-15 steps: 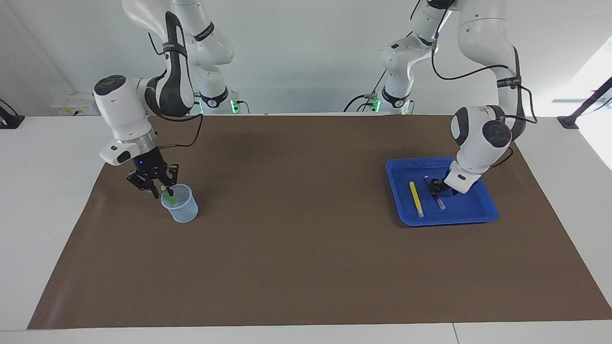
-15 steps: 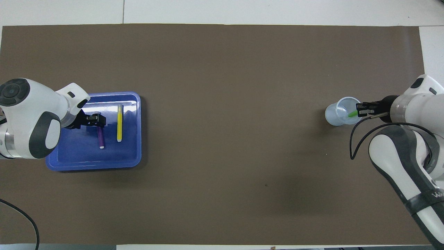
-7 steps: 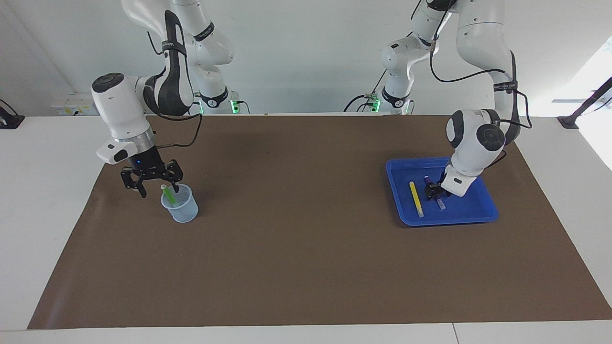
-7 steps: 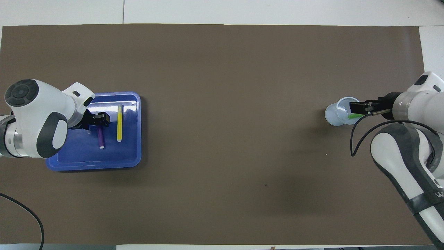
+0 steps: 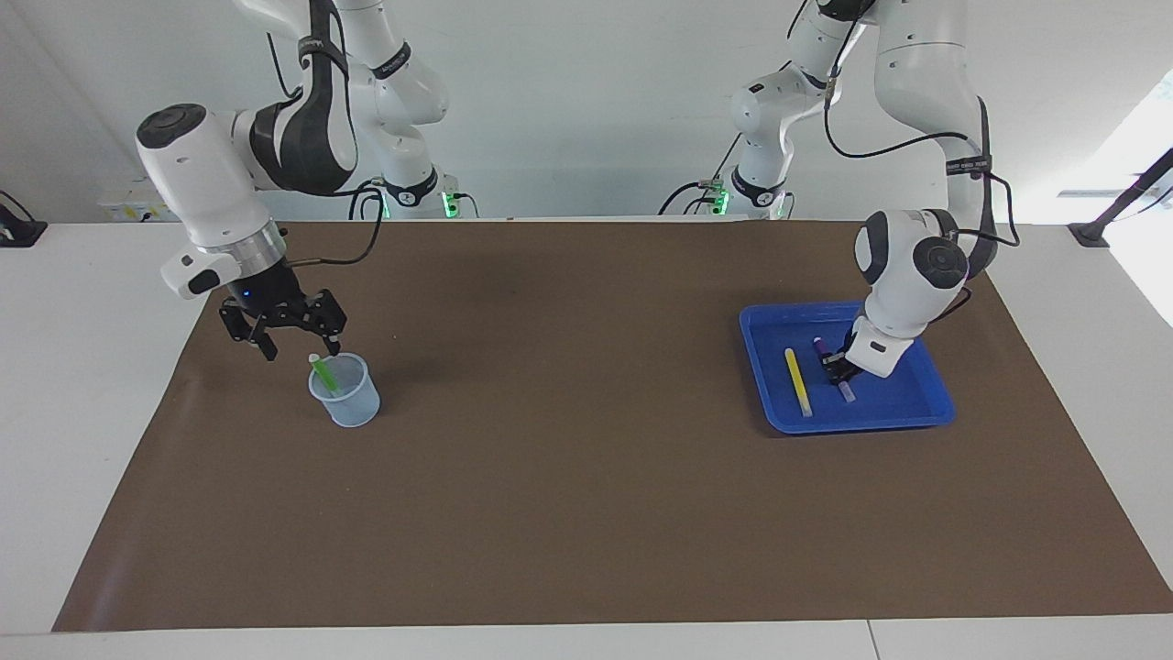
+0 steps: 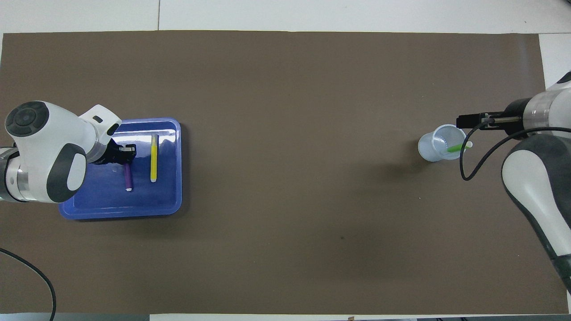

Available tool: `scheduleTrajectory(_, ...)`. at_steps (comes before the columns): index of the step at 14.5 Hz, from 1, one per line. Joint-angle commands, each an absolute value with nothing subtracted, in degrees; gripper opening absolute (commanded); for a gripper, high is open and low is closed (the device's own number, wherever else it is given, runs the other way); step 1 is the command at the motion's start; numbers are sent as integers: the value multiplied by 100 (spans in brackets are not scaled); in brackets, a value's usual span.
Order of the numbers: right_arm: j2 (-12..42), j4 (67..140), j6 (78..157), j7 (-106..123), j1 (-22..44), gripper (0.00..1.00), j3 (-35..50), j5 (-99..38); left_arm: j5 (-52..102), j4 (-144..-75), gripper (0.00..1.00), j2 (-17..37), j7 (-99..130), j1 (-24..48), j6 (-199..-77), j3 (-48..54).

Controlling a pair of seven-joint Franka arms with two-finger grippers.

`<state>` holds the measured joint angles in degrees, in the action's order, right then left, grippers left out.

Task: Transfer and insert pens with both arms
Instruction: 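Grasp the purple pen in the tray with the left gripper, then lift the purple pen with the left gripper while the right gripper approaches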

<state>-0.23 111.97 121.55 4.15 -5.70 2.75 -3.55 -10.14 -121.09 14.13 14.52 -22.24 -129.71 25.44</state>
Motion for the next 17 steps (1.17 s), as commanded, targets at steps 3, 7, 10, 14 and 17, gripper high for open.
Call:
scheduleTrajectory(3, -26, 10301, 10742, -518, -176, 100, 299, 176, -1143, -12147, 0, 1415, 1547, -2259, -13043, 2522)
scheduleTrajectory(7, -526, 10178, 9828, -527, -167, 100, 334, 167, -986, -11980, 0, 1406, 1582, -2268, -12851, 2522)
scheduleTrajectory(10, -422, 9661, 9300, -519, -176, 100, 334, 167, -345, -11428, 0, 1397, 1591, -2276, -12158, 2522)
scheduleTrajectory(14, -194, 9124, 8983, -519, -176, 100, 334, 176, 227, -10759, 0, 1380, 1975, -2268, -11305, 2522)
scheduleTrajectory(17, -123, 8886, 8860, -510, -184, 100, 334, 167, 789, -10311, 0, 1354, 2853, -2197, -10699, 2531)
